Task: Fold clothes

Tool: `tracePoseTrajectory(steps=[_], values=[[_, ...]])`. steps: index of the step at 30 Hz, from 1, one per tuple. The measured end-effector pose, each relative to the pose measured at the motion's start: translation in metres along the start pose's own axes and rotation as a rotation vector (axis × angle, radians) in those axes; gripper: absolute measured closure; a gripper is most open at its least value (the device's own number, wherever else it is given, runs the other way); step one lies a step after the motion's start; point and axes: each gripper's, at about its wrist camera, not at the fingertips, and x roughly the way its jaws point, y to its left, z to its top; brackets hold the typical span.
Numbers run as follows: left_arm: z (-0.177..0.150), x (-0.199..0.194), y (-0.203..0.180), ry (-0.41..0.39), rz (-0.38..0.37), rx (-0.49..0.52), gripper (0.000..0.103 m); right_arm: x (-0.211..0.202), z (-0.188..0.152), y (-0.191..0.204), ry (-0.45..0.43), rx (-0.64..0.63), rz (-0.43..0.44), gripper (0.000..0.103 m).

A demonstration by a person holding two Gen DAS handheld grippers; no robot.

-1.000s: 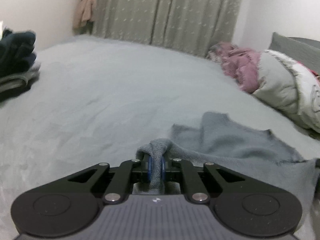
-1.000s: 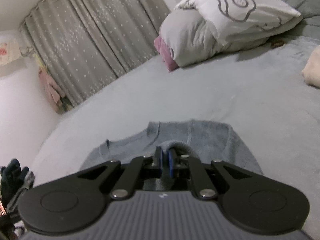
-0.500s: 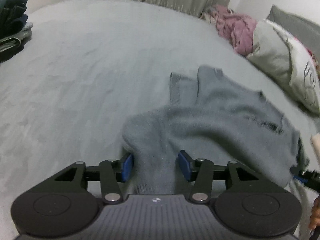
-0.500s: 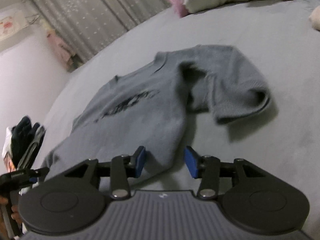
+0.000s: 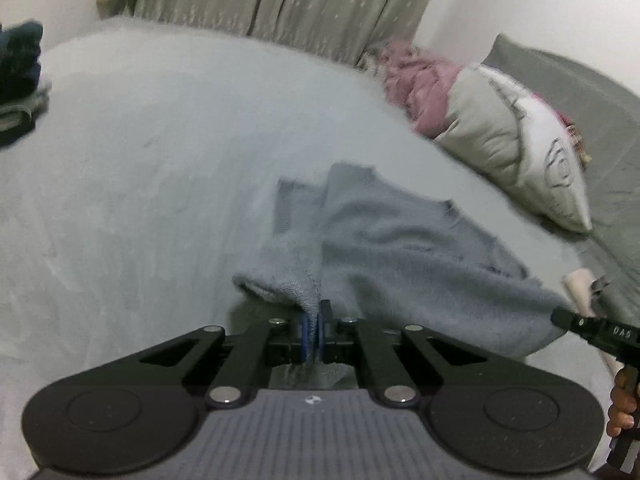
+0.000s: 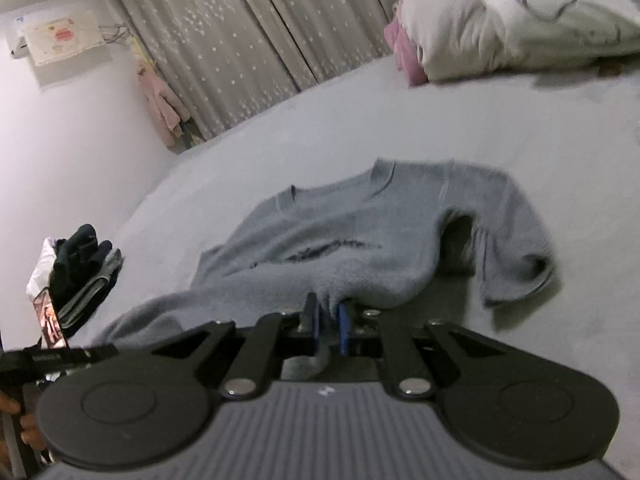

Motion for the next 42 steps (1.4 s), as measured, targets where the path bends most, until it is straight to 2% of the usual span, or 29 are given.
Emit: tracePoseTrajectory(steps=[7,11,13,15,16,17,19,20,27,32,42], values=[[-0.005,-0.051,-0.013,-0.003,-0.101,-0.03,0.1,-0.062,0.012,0.003,0.016,0.017,-0.028,0.092],[-0.018,-0.067,-0.018,0.071,-0.14,-0.01,0.099,-0.082,0.015,0.001,0.02,0.051,-0.051,0.089],[-0.028,-0.067,-0.021,0.118,-0.127,0.032,0.095,-0.09,0.014,-0.001,0.018,0.058,-0.067,0.081],[-0.037,-0.063,-0.021,0.156,-0.11,0.057,0.092,-0.094,0.011,-0.002,0.006,0.053,-0.103,0.077],[-0.041,-0.06,-0.02,0.174,-0.103,0.068,0.082,-0.095,0.009,-0.003,0.003,0.053,-0.119,0.072],[-0.043,-0.058,-0.019,0.18,-0.098,0.071,0.067,-0.095,0.007,-0.006,0.004,0.056,-0.126,0.07],[-0.043,-0.053,-0.016,0.166,-0.083,0.071,0.058,-0.093,0.005,-0.008,0.011,0.057,-0.135,0.07],[-0.042,-0.05,-0.015,0.157,-0.072,0.072,0.058,-0.09,0.003,-0.009,0.02,0.051,-0.142,0.07],[0.001,0.012,0.011,0.094,0.093,0.043,0.054,-0.061,0.001,-0.002,0.067,-0.003,-0.171,0.063],[0.024,0.065,0.023,0.046,0.18,0.107,0.052,-0.028,0.016,-0.009,0.056,-0.018,-0.231,0.059],[0.056,0.159,0.044,0.035,0.202,0.137,0.051,0.046,0.05,-0.066,0.012,0.027,-0.373,0.047]])
